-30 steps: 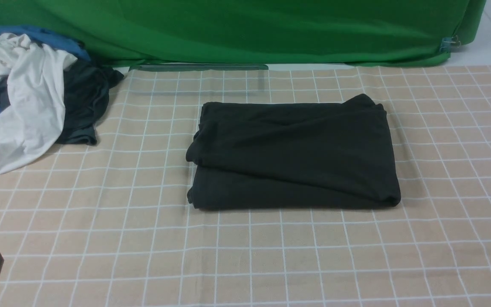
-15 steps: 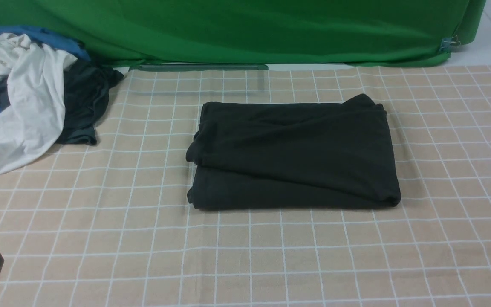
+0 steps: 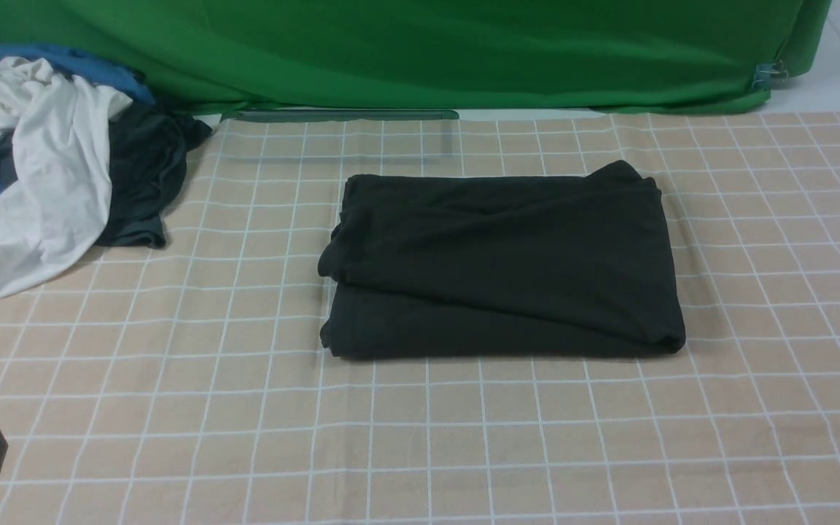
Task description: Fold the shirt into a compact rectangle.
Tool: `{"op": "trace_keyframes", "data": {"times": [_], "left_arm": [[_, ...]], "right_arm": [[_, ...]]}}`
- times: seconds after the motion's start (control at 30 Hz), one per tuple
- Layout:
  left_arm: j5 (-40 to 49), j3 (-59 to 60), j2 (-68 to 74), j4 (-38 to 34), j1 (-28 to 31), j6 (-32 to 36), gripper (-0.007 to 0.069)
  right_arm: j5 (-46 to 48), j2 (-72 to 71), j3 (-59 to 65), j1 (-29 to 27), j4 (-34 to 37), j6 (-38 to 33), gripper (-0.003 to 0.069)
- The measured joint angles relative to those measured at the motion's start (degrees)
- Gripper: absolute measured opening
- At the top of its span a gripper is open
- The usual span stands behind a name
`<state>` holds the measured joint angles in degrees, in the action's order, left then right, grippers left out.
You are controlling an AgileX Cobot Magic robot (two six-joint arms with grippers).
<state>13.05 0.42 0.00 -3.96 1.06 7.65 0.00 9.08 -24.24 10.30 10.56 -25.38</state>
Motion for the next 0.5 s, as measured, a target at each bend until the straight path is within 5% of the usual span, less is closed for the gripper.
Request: {"op": "trace_keyframes", "data": {"times": [0.5], "left_arm": [[0.03, 0.00, 0.00, 0.00, 0.00, 0.12, 0.0020]], "right_arm": [[7.69, 0.05, 4.52, -0.70, -0.17, 5.97, 0.0239]]}}
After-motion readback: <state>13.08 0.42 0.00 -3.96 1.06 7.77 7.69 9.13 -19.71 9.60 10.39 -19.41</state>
